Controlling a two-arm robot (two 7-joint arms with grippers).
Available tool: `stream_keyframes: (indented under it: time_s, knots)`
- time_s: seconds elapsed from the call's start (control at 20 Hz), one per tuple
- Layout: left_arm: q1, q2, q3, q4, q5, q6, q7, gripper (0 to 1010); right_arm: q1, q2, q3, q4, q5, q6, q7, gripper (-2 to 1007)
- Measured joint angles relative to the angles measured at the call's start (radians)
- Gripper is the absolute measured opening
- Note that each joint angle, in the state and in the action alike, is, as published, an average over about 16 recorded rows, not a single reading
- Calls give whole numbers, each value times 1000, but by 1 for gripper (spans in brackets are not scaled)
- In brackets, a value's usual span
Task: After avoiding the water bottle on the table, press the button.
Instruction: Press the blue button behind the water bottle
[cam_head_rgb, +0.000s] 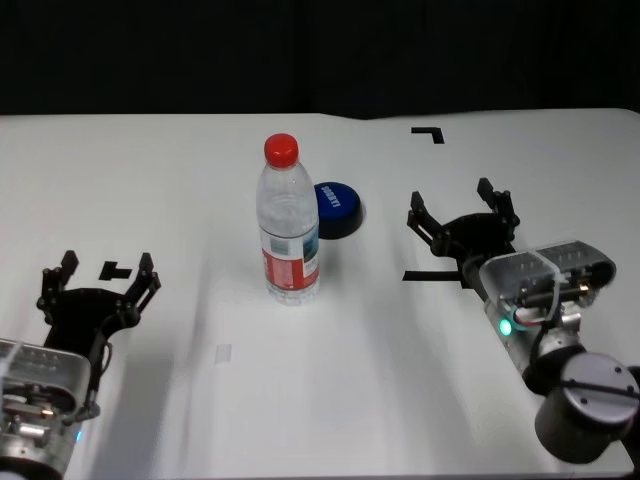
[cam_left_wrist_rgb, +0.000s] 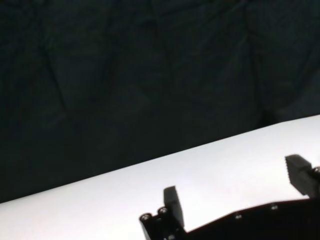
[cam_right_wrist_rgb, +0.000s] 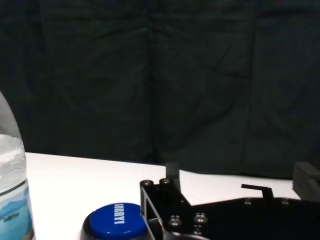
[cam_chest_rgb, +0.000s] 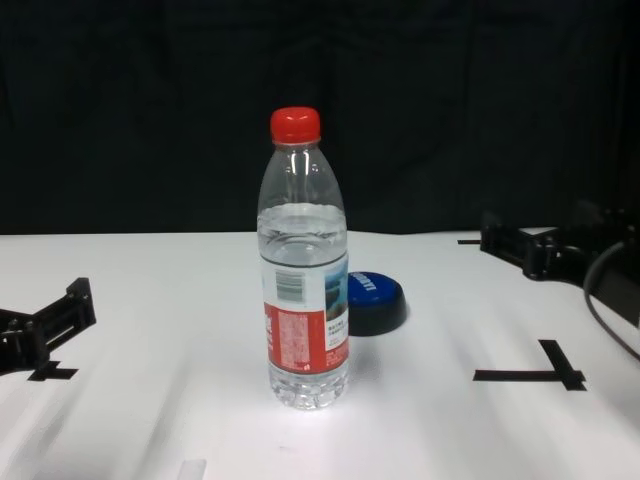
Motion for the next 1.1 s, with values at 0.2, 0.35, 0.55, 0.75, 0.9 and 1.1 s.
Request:
stream_keyframes:
  time_s: [0.2, 0.35, 0.55, 0.75, 0.9, 1.1]
  knots:
    - [0, 0, 0, 0, 0, 0, 0, 1003, 39, -10, 7, 37, -14, 5, 16, 1003]
    - [0, 0, 0, 0, 0, 0, 0, 1003, 68, -19, 12, 69, -25, 8, 26, 1003]
    - [0, 0, 0, 0, 0, 0, 0, 1003, 106, -33, 16, 114, -40, 8, 37, 1003]
    - [0, 0, 0, 0, 0, 0, 0, 1003, 144, -47, 17, 159, -54, 5, 47, 1003]
    - [0, 0, 0, 0, 0, 0, 0, 1003, 171, -57, 15, 193, -64, 1, 53, 1003]
    - [0, 0, 0, 0, 0, 0, 0, 1003, 207, -70, 10, 240, -78, -5, 57, 1003]
